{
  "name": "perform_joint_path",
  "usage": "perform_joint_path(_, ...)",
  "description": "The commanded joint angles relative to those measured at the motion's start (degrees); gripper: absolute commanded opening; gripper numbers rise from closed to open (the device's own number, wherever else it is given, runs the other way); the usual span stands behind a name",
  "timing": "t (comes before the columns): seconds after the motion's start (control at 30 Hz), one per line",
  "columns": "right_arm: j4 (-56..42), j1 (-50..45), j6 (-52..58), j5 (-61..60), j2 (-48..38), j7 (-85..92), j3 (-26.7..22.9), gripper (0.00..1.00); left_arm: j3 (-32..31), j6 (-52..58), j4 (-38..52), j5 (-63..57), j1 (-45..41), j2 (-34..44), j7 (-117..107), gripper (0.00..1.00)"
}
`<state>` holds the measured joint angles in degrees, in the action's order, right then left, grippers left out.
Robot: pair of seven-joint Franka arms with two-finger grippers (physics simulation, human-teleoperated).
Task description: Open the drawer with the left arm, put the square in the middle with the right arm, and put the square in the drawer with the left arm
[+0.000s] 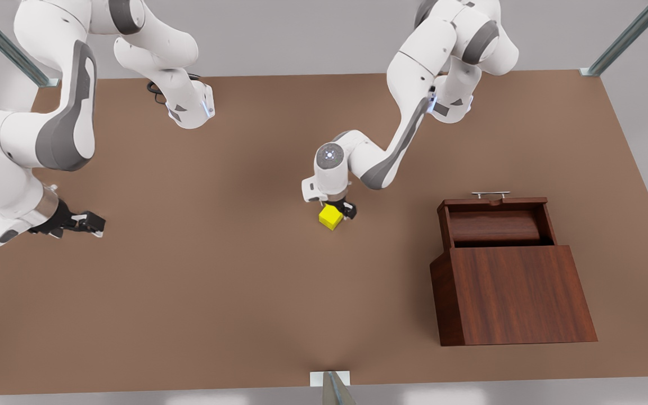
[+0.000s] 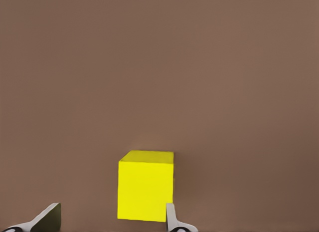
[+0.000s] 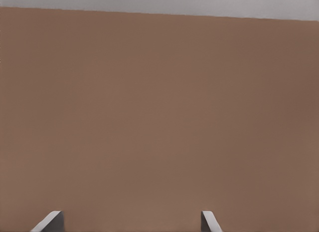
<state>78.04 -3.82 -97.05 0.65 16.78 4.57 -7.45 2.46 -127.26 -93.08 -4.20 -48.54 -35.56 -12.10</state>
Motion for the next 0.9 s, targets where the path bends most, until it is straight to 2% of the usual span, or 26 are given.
perform_joint_path(0.0,-0.1,0.0,-0.1,0.1,0.2,0.0,0.0,1.0,0.0,-0.4,-0.1,-1.3,-0.1,-0.2,-0.3,1.0)
perform_joint_path(0.57,-1.4,0.7,-0.1,-1.5,-0.5,-0.1,-0.1,1.0,0.0,-5.3,0.0,-1.2,-1.5,-7.1,-2.7,1.0)
perform_joint_path(0.6,-1.4,0.7,-0.1,-1.5,-0.5,-0.1,-0.1,1.0,0.0,-5.4,0.0,-1.2,-1.5,-7.2,-2.7,0.94)
perform_joint_path(0.63,-1.4,0.7,-0.2,-1.5,-0.5,-0.1,-0.1,1.0,0.0,-5.4,0.0,-1.2,-1.5,-7.2,-2.7,0.8)
perform_joint_path(0.7,-1.4,0.7,-0.2,-1.5,-0.4,-0.1,-0.1,1.0,0.0,-5.4,0.0,-1.1,-1.5,-7.3,-2.8,0.67)
perform_joint_path(0.77,-1.4,0.7,-0.2,-1.5,-0.4,-0.1,-0.1,1.0,0.0,-6.1,0.0,-1.0,-1.5,-7.6,-2.7,0.63)
perform_joint_path(0.87,-1.4,0.7,-0.2,-1.5,-0.4,-0.1,-0.1,1.0,0.0,-6.1,0.0,-1.1,-1.5,-7.5,-2.7,0.62)
